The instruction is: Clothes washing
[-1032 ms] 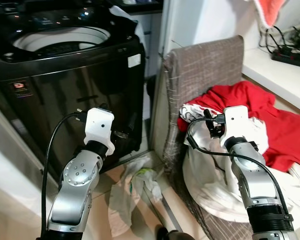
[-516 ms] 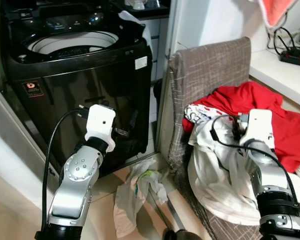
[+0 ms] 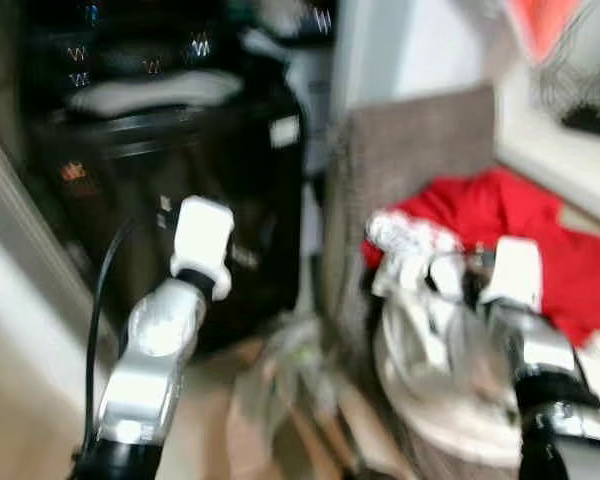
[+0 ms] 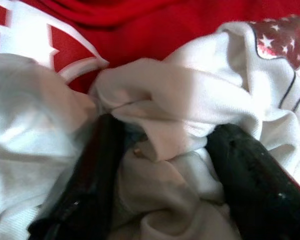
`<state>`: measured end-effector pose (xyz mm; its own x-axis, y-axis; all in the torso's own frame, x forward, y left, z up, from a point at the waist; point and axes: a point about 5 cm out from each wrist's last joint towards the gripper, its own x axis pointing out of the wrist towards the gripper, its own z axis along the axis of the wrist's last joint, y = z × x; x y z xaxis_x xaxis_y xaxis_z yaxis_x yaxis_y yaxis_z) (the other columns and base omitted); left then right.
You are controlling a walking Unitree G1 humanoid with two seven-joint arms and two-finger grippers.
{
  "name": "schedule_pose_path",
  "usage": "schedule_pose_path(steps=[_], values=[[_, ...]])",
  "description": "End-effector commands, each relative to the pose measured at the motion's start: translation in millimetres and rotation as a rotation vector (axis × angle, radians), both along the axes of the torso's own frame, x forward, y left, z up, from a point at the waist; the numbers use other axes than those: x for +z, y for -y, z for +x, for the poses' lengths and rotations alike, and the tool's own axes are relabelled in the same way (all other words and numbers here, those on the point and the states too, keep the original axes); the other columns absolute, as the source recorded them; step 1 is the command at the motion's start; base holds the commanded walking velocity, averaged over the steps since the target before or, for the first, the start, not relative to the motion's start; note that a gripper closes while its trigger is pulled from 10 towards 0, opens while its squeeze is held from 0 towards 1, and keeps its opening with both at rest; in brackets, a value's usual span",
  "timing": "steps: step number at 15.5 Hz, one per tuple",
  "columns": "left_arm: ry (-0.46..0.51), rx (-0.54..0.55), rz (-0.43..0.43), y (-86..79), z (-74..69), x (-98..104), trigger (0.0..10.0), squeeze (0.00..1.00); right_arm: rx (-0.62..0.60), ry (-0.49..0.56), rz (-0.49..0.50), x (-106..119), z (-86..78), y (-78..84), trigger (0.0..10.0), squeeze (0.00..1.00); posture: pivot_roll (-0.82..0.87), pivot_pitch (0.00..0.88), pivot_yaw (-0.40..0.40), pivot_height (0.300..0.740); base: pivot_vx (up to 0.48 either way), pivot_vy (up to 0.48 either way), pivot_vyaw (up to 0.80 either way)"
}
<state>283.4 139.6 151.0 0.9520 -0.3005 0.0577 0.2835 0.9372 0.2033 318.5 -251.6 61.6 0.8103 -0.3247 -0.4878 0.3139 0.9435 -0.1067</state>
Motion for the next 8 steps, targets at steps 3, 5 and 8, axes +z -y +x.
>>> schedule_pose_path(steps=[3, 5, 8], values=[[-0.016, 0.007, 0.024, -2.0, 3.0, -1.8, 10.0, 0.0, 0.085, 0.027, -0.006, 2.7, 8.8, -13.2, 0.0, 0.0, -0.01, 0.0, -0.004, 0.695, 0.0, 0.0, 0.0], [-0.018, 0.007, 0.027, -1.0, 2.7, -2.7, 10.0, 0.0, 0.143, 0.069, -0.061, 9.3, 14.3, -19.4, 0.0, 0.0, 0.0, 0.0, -0.01, 0.695, 0.0, 0.0, 0.0], [-0.021, 0.012, 0.03, -1.3, 2.7, -3.5, 10.0, 0.0, 0.187, 0.12, -0.11, 16.2, 18.6, -24.6, 0.0, 0.0, 0.0, 0.0, -0.01, 0.695, 0.0, 0.0, 0.0]])
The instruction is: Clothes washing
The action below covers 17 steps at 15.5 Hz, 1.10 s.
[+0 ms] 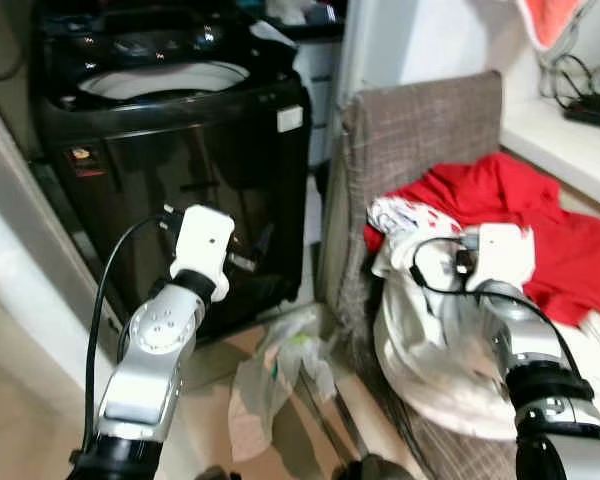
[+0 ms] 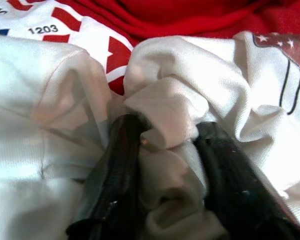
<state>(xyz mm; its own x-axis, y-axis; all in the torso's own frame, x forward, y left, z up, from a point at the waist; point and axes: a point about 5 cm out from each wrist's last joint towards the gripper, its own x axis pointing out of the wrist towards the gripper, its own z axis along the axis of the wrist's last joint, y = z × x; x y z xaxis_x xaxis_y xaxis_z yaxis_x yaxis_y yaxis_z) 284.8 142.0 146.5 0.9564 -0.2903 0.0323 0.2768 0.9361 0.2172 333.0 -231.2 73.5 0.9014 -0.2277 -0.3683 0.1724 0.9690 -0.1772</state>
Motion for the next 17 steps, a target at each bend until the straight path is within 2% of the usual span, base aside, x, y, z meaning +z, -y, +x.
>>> schedule_pose_path(steps=[1, 4, 5, 6, 8, 10, 14, 17], values=[[-0.001, 0.001, 0.01, 1.1, 1.4, 1.0, 10.0, 0.0, 0.034, 0.028, -0.028, 6.9, 5.4, -5.2, 0.0, 0.0, 0.0, 0.0, -0.01, 0.695, 0.0, 0.0, 0.0], [-0.002, 0.001, 0.014, 1.6, 1.9, 0.2, 10.0, 0.0, 0.105, 0.187, -0.144, 39.3, 17.1, -15.0, 0.0, 0.0, 0.0, 0.0, -0.01, 0.695, 0.0, 0.0, 0.0], [-0.003, 0.0, 0.016, 2.0, 2.0, 0.1, 10.0, 0.0, 0.121, 0.231, -0.157, 49.6, 20.3, -18.0, 0.0, 0.0, 0.0, 0.0, -0.01, 0.695, 0.0, 0.0, 0.0], [-0.004, 0.0, 0.018, 2.3, 2.2, -0.3, 10.0, 0.0, 0.15, 0.314, -0.172, 68.9, 25.5, -23.3, 0.0, 0.0, 0.0, 0.0, -0.007, 0.695, 0.0, 0.0, 0.0], [-0.005, 0.0, 0.019, 2.4, 2.4, -0.5, 10.0, 0.0, 0.159, 0.36, -0.173, 79.5, 28.0, -26.0, 0.0, 0.0, 0.0, 0.0, -0.007, 0.695, 0.0, 0.0, 0.0], [-0.003, -0.001, 0.013, 6.5, 3.5, -0.3, 10.0, 0.0, 0.209, 0.536, -0.166, 124.1, 36.1, -42.3, 0.0, 0.0, -0.01, 0.0, -0.005, 0.695, 0.0, 0.0, 0.0], [0.009, 0.066, -0.009, 2.7, 6.5, 0.8, 10.0, 0.0, 0.281, 0.633, -0.174, 145.2, 37.5, -60.3, 0.0, 0.0, 0.0, 0.0, -0.014, 0.695, 0.0, 0.0, 0.0], [0.017, 0.074, -0.009, 4.1, 6.3, 2.5, 10.0, 0.0, 0.31, 0.643, -0.085, 145.4, 37.8, -69.0, 0.0, 0.0, 0.0, 0.0, -0.018, 0.71, 0.0, 0.0, 0.0]])
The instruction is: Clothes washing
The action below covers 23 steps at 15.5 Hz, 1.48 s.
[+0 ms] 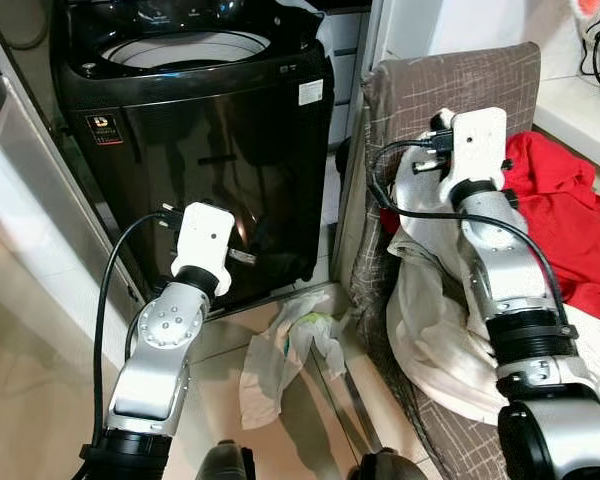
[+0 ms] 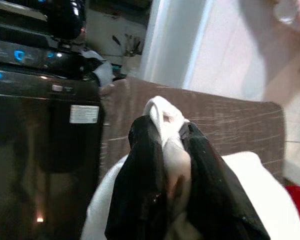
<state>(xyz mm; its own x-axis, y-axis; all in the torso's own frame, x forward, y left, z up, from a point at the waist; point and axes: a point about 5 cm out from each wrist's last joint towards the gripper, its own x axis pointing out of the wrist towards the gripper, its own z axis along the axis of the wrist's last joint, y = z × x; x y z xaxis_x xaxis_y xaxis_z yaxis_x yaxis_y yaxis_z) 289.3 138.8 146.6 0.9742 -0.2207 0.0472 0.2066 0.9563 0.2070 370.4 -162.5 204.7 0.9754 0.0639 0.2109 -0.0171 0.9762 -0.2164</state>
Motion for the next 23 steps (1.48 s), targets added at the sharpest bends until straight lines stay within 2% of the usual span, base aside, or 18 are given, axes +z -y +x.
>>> schedule_pose_path(steps=[1, 3, 7, 8, 9, 10, 11, 14, 17, 18, 19, 21, 22, 23], values=[[0.008, 0.005, 0.005, 1.1, 1.0, 2.7, 10.0, 0.0, 0.023, 0.061, 0.03, 15.1, -0.2, -2.4, 0.0, 0.0, 0.01, 0.001, -0.021, 0.72, 0.0, 0.0, 0.0], [0.018, 0.029, 0.0, -0.6, 0.8, 3.7, 10.0, 0.0, 0.054, 0.094, 0.052, 22.1, -0.6, -7.3, 0.0, 0.0, 0.01, 0.0, -0.022, 0.74, 0.0, 0.0, 0.0], [0.039, 0.097, -0.005, -3.2, 2.2, 4.8, 10.0, 0.0, 0.107, 0.103, 0.067, 24.8, 0.4, -13.9, 0.0, 0.0, 0.02, 0.0, -0.028, 0.74, 0.0, 0.0, 0.0], [0.039, 0.097, -0.01, -1.0, 2.2, 4.4, 10.0, 0.0, 0.186, 0.146, 0.107, 35.6, -1.3, -26.8, 0.0, 0.0, 0.02, 0.0, -0.028, 0.74, 0.0, 0.0, 0.0], [0.039, 0.092, -0.013, 1.2, 2.5, 4.1, 10.0, 0.0, 0.291, 0.224, 0.13, 55.8, -5.2, -45.6, 0.0, 0.0, 0.01, 0.0, -0.025, 0.74, 0.0, 0.0, 0.0], [0.039, 0.091, -0.013, 1.7, 2.6, 4.1, 10.0, 0.0, 0.313, 0.247, 0.121, 61.5, -6.7, -50.6, 0.0, 0.0, 0.01, 0.0, -0.025, 0.74, 0.0, 0.0, 0.0], [0.044, 0.083, -0.012, 4.3, 4.3, 5.2, 10.0, 0.0, 0.374, 0.314, 0.125, 83.5, -8.6, -65.4, 0.0, 0.0, 0.01, 0.0, -0.024, 0.74, 0.0, 0.0, 0.0], [0.055, 0.082, -0.015, 5.8, 7.0, 8.3, 10.0, 0.0, 0.439, 0.385, 0.152, 112.3, -7.7, -77.2, 0.0, 0.0, 0.01, 0.0, -0.026, 0.74, 0.0, 0.0, 0.0], [0.056, 0.085, -0.017, 5.5, 7.3, 7.7, 10.0, 0.0, 0.501, 0.404, 0.203, 124.1, -9.1, -86.6, 0.0, 0.0, 0.02, 0.0, -0.03, 0.74, 0.0, 0.0, 0.0], [0.056, 0.086, -0.017, 5.6, 7.5, 7.6, 10.0, 0.0, 0.539, 0.416, 0.222, 128.8, -11.9, -93.4, 0.0, 0.0, 0.02, 0.0, -0.03, 0.74, 0.0, 0.0, 0.0], [0.055, 0.089, -0.015, 6.0, 7.8, 6.7, 10.0, 0.0, 0.634, 0.446, 0.254, 141.4, -20.0, -112.5, 0.0, 0.0, 0.02, 0.0, -0.03, 0.74, 0.0, 0.0, 0.0], [0.057, 0.1, -0.008, 5.7, 8.9, 6.7, 10.0, 0.0, 0.708, 0.471, 0.278, 152.3, -26.4, -124.5, 0.0, 0.0, 0.01, 0.0, -0.033, 0.74, 0.0, 0.0, 0.0], [0.058, 0.135, 0.004, 1.6, 10.3, 6.5, 10.0, 0.0, 0.719, 0.475, 0.287, 155.3, -26.6, -125.0, 0.0, 0.0, 0.01, 0.0, -0.036, 0.74, 0.0, 0.0, 0.0], [0.053, 0.247, 0.04, -13.2, 12.4, 4.3, 10.0, 0.0, 0.692, 0.455, 0.305, 153.4, -20.0, -117.9, 0.0, 0.0, 0.02, 0.0, -0.04, 0.74, 0.0, 0.0, 0.0]])
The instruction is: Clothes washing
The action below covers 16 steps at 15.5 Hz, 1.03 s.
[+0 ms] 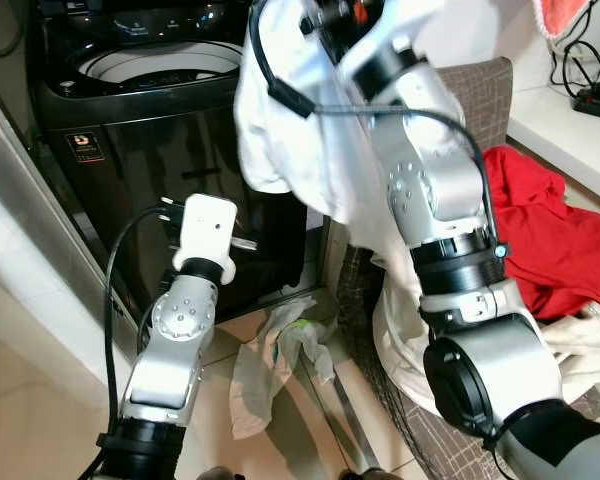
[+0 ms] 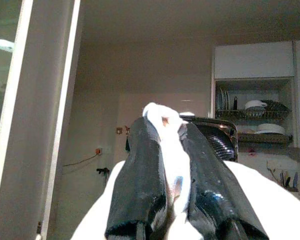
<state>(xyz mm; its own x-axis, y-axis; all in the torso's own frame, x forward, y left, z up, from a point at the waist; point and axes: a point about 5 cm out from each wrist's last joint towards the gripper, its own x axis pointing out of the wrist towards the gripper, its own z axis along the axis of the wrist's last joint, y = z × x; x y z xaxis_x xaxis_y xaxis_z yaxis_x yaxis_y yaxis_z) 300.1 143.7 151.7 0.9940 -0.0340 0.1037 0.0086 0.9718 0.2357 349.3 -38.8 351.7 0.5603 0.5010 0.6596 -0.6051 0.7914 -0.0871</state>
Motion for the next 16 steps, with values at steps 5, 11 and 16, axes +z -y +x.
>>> schedule_pose_path(steps=[5, 11, 16], values=[[-0.008, 0.203, 0.035, -31.8, 2.2, -1.3, 10.0, 0.0, 0.074, 0.012, 0.036, 11.1, -2.9, -5.5, 0.0, 0.0, 0.02, 0.0, -0.045, 0.74, 0.0, 0.0, 0.0], [-0.013, 0.233, 0.029, -30.3, 0.1, -2.6, 10.0, 0.0, -0.207, -0.255, -0.152, -70.3, 38.2, 42.2, 0.0, 0.0, 0.04, 0.0, -0.061, 0.74, 0.0, 0.223, 0.0], [-0.002, 0.222, 0.046, -26.3, -0.7, -0.6, 10.0, 0.0, -0.286, -0.367, -0.222, -113.9, 41.5, 64.1, 0.0, 0.0, 0.04, 0.0, -0.057, 0.74, 0.0, 0.0, 0.0]])
